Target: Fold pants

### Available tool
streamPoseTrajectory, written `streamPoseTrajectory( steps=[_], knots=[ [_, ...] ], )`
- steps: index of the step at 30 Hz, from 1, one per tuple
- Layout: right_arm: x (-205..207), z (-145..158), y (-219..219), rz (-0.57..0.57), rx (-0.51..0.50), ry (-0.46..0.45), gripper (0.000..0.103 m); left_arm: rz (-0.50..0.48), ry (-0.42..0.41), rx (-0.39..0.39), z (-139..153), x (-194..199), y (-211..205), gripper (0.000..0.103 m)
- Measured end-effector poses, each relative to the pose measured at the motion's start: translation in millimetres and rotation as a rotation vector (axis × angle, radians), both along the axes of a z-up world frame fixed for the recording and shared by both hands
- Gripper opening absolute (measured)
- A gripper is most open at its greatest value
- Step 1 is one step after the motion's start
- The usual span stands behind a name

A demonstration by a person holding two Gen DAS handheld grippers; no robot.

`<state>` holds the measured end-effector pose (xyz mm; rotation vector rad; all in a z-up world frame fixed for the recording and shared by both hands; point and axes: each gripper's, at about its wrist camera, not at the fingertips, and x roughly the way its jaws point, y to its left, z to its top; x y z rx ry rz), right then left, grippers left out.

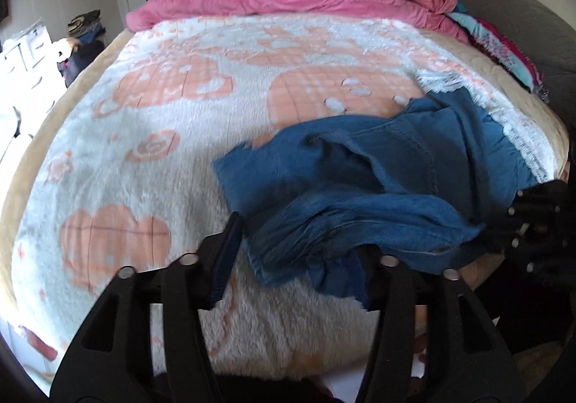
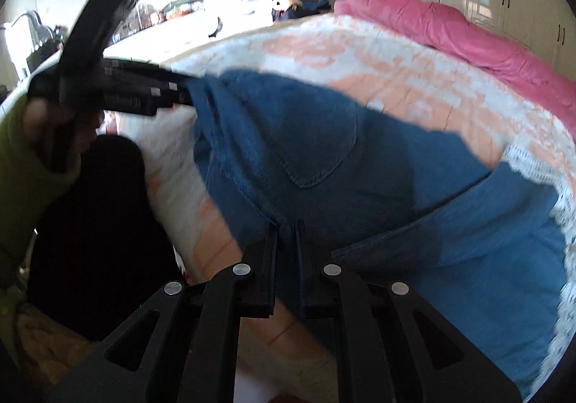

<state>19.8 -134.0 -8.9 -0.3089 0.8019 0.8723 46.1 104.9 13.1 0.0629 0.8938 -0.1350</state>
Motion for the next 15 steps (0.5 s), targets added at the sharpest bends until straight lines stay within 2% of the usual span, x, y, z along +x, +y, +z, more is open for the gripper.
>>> streamPoseTrajectory(
  steps=[3,6,10,13,15],
  knots=[
    [0,-5,2,0.004,0.006,0.034,0.011,0.02,0.049,-0.012,-7,-1,4,0.05],
    [-2,-3,1,0.011,0.015,0.032,0.011,0.028,0.037,-0.057,-1,-12,11,0.055],
    [-4,-5,0,0.023,0.028,0.038,0.011,0.071,0.037,-0.089,5,-29,23,0.056],
    [-2,-7,0,0.029,0.039,0.041,0.012,0.092,0.004,-0.128,17,-39,24,0.056],
    [-3,-7,0,0.034,0.042,0.04,0.012,0.072,-0.042,-0.188,33,-43,19,0.056]
  ],
)
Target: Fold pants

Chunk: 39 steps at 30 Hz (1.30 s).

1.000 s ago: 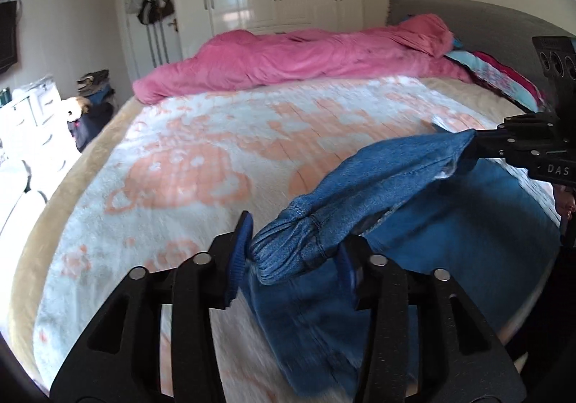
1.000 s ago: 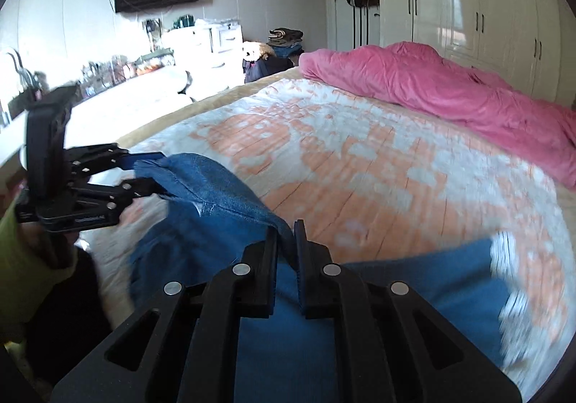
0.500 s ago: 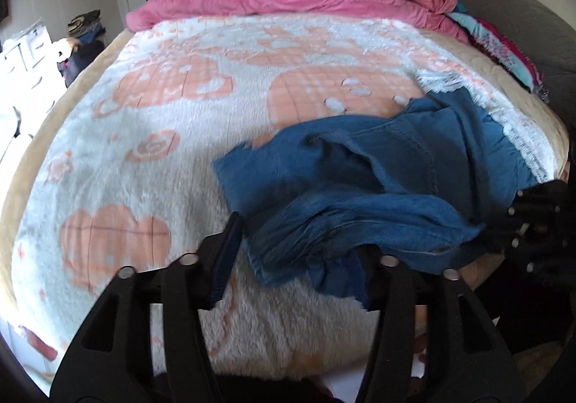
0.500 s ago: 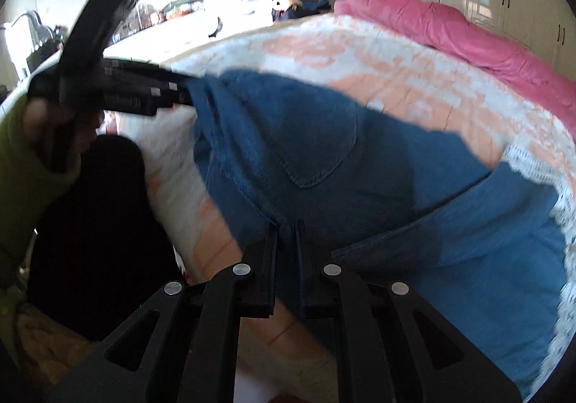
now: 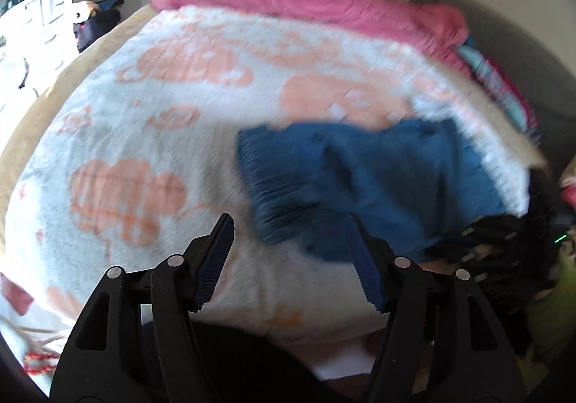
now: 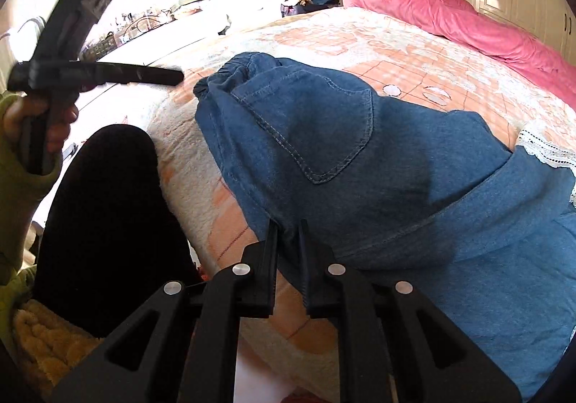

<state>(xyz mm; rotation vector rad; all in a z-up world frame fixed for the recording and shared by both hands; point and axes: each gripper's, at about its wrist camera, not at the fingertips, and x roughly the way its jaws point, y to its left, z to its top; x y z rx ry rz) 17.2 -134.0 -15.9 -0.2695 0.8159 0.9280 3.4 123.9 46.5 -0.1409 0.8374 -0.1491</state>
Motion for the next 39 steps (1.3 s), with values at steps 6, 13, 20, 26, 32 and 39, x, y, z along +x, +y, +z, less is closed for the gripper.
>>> streamPoseTrajectory(
  steps=[6,13,20,26,32,39],
  knots=[
    [-3,-1,-1,0.018,0.013,0.024,0.013,-0.097,0.03,-0.028,-5,37,-42,0.056],
    [-9,14,-12,0.025,0.088,0.063,0.018,-0.076,0.101,0.052,-48,48,-48,0.056],
    [15,30,-7,-0.079,0.064,0.017,0.031,-0.082,0.089,0.071,-50,45,-47,0.056],
    [29,-12,-1,-0.149,-0.028,0.088,0.037,-0.084,0.088,0.081,-50,45,-49,0.056],
    [20,0,-23,-0.143,0.069,0.113,0.043,-0.068,0.071,0.073,-45,43,-48,0.057],
    [20,33,-56,-0.207,0.153,0.017,0.053,-0.05,-0.015,0.004,-7,24,-55,0.06]
  ],
)
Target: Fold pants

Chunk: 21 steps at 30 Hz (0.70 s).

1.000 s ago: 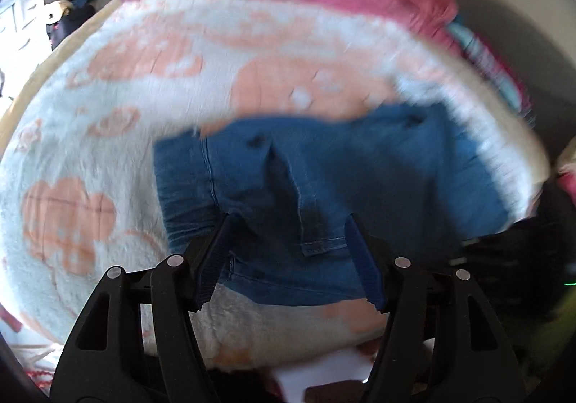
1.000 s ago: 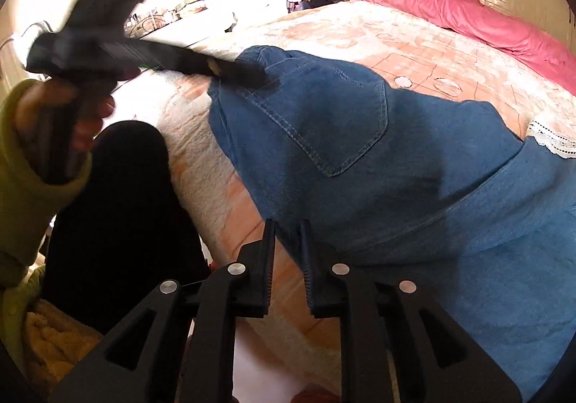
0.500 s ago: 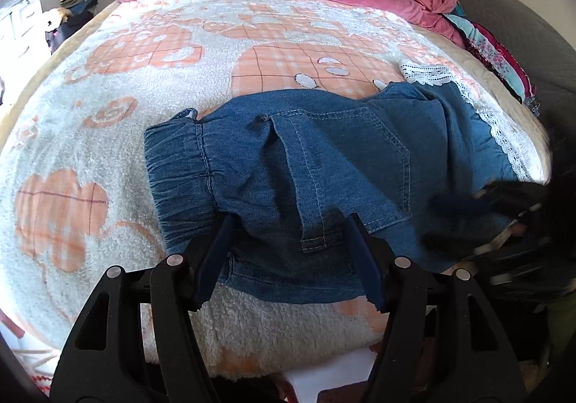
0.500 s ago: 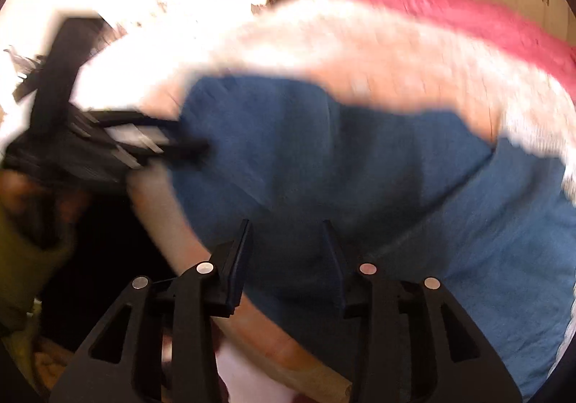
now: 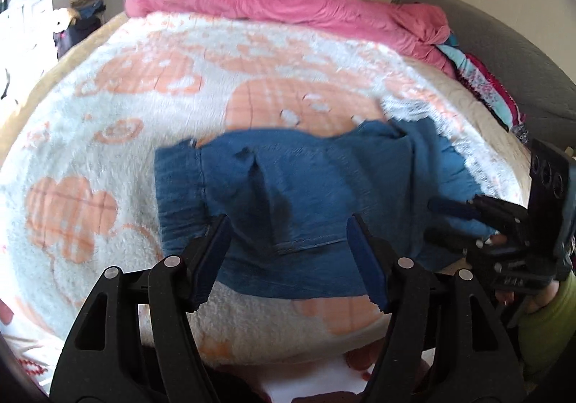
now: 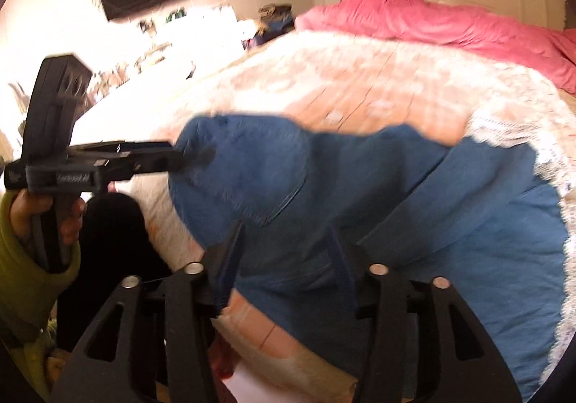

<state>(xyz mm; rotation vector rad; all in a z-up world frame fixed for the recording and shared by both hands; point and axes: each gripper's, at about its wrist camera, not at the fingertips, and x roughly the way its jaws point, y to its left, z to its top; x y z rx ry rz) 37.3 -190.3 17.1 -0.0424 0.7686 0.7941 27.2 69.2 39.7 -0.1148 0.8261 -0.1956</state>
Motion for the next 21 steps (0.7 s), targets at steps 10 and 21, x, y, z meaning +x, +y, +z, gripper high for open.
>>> streamPoseTrajectory(
  steps=[10,21],
  knots=[
    [24,26,-73,-0.258,-0.008,-0.092,0.062,-0.11,-0.019,-0.019,14,4,-45,0.064],
    [59,46,-119,-0.393,-0.009,-0.078,0.07,-0.277,0.075,-0.101,-11,33,-106,0.064]
  ],
)
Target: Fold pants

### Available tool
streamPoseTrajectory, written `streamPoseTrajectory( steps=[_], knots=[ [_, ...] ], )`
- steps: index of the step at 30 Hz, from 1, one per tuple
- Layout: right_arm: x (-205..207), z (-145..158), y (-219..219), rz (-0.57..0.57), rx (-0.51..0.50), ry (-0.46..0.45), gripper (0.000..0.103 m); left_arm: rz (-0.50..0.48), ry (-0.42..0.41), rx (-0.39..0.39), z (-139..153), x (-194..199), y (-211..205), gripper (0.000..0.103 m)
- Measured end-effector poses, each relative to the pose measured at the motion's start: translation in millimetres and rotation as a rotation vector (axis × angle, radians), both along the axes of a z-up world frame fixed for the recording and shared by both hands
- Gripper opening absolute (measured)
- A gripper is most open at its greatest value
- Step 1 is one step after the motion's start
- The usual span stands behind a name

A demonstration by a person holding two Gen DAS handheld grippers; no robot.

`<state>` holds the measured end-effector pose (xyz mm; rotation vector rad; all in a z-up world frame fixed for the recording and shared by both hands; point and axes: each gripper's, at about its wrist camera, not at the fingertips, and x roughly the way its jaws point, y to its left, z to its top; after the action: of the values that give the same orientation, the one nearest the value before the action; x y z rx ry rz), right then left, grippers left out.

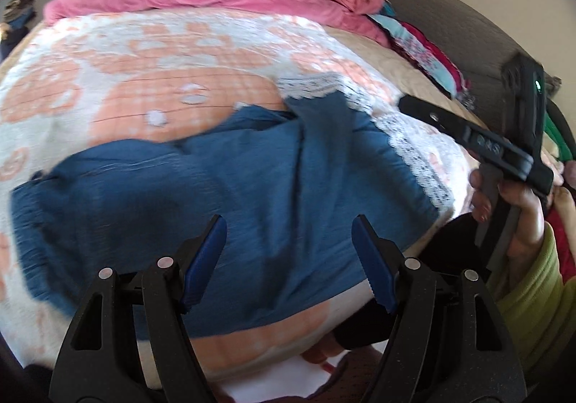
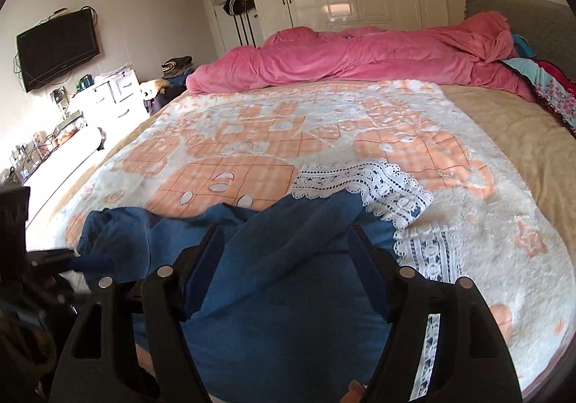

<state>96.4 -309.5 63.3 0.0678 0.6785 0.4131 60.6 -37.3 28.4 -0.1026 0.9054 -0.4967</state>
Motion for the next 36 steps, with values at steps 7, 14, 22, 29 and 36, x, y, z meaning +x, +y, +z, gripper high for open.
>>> streamPoseTrajectory(
  steps=[7,14,22,29,36],
  knots=[
    [39,3,16,0.019,-0.057,0.068,0.077,-0.071,0.051,-0.045,-17,28,-35,0.064],
    [90,0,39,0.033,-0.126,0.119,0.078,-0.093,0.09,-0.017,-39,50,-48,0.064],
    [149,-37,76,0.036,-0.265,0.207,0.078,-0.031,0.056,-0.098,-53,61,-39,0.039],
    [185,-66,101,0.024,-0.372,0.253,0.078,-0.086,0.076,-0.145,-58,65,-43,0.013],
    [198,-85,88,0.032,-0.337,0.26,0.018,-0.124,0.046,-0.115,-56,57,-53,0.013]
  ],
)
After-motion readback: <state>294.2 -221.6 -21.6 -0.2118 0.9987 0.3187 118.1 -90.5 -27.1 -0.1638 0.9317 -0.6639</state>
